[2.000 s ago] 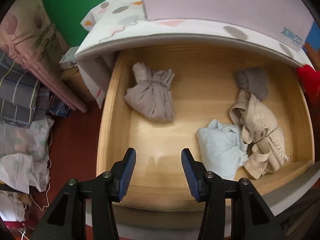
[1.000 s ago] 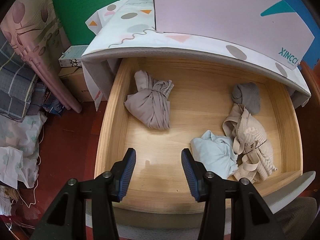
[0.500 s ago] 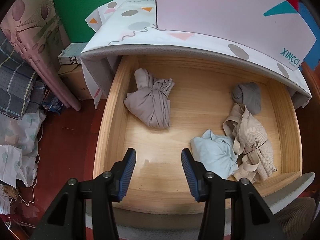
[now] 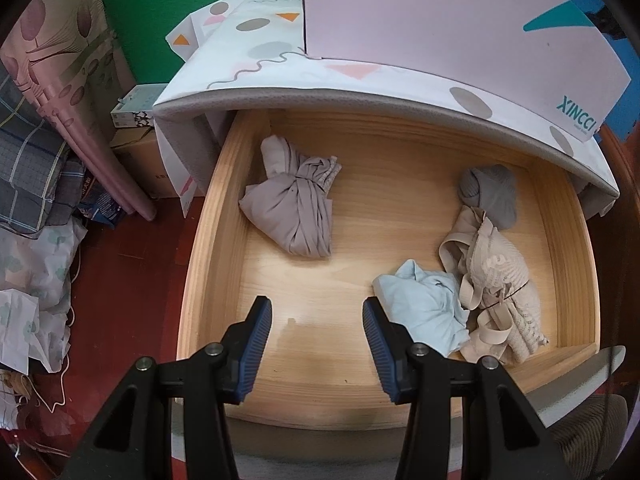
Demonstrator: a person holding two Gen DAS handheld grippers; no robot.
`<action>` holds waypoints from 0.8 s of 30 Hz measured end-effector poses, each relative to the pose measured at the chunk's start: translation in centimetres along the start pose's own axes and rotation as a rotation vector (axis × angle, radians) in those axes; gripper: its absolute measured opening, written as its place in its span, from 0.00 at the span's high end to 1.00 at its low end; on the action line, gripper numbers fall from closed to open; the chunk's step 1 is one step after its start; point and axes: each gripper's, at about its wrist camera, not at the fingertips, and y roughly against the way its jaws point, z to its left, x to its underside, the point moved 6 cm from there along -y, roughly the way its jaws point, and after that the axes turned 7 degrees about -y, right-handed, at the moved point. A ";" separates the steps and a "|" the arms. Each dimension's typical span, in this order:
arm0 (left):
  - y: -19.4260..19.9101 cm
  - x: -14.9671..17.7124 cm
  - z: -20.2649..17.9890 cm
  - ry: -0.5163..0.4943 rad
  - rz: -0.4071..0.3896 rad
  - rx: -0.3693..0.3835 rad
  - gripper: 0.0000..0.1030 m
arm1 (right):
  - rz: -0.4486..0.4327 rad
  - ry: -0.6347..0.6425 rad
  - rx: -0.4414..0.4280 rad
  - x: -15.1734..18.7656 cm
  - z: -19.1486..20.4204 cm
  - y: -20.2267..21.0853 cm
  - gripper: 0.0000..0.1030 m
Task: Take underwear out of drawer
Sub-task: 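Lower the red sock into the pink box and open the right gripper, then move the right gripper into the drawer and grasp the cream lace bra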
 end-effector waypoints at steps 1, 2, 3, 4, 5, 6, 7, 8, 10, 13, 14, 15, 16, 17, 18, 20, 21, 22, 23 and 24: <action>-0.1 0.0 0.0 -0.003 0.005 -0.002 0.53 | 0.000 0.008 0.002 0.5 -0.1 0.8 0.48; -0.1 0.0 0.0 -0.003 0.007 -0.007 0.53 | 0.002 0.013 -0.001 0.9 -0.2 1.4 0.48; -0.1 0.1 0.0 -0.003 0.009 -0.010 0.53 | 0.004 0.019 -0.011 1.7 -0.2 2.2 0.48; -0.1 0.1 0.1 -0.002 0.011 -0.009 0.53 | 0.004 0.029 -0.021 2.5 -0.2 2.9 0.47; -0.2 0.2 0.1 0.000 0.013 -0.005 0.53 | 0.007 0.044 -0.027 3.6 -0.2 3.6 0.46; -0.2 0.2 0.2 0.003 0.016 -0.003 0.53 | 0.011 0.053 -0.027 4.4 -0.3 4.0 0.45; -0.3 0.2 0.2 0.006 0.020 -0.005 0.53 | 0.014 0.064 -0.029 5.5 -0.4 4.4 0.44; -0.3 0.3 0.3 0.006 0.022 -0.006 0.53 | 0.021 0.072 -0.031 6.6 -0.5 4.6 0.43; -0.4 0.3 0.2 0.001 0.028 -0.013 0.53 | 0.043 0.085 -0.036 9.0 -0.7 4.6 0.42; -0.4 0.4 0.3 -0.003 0.030 -0.025 0.53 | 0.087 0.093 -0.048 12.5 -0.9 3.6 0.41; -0.5 0.4 0.3 -0.003 0.030 -0.028 0.53 | 0.104 0.094 -0.053 13.6 -0.9 3.1 0.41; -0.5 0.4 0.3 -0.002 0.032 -0.030 0.53 | 0.124 0.097 -0.055 14.7 -0.8 2.3 0.41; -0.5 0.4 0.4 -0.001 0.034 -0.029 0.53 | 0.147 0.101 -0.056 15.7 -0.6 1.5 0.41; -0.6 0.4 0.4 0.002 0.035 -0.029 0.53 | 0.169 0.103 -0.059 16.7 -0.5 0.6 0.41; -0.6 0.4 0.5 0.004 0.035 -0.029 0.53 | 0.191 0.104 -0.063 17.5 -0.3 -0.4 0.41; -0.6 0.4 0.5 0.002 0.034 -0.028 0.53 | 0.235 0.095 -0.076 18.9 0.2 -2.6 0.40; -0.6 0.4 0.6 0.001 0.033 -0.028 0.53 | 0.252 0.088 -0.084 19.5 0.4 -3.7 0.38; -0.6 0.4 0.6 0.001 0.033 -0.028 0.53 | 0.265 0.083 -0.090 19.8 0.7 -4.5 0.35; -0.6 0.4 0.6 0.002 0.034 -0.027 0.53 | 0.281 0.080 -0.095 20.2 0.9 -5.5 0.34; -0.6 0.4 0.6 0.004 0.034 -0.025 0.53 | 0.299 0.079 -0.096 20.6 1.3 -6.5 0.33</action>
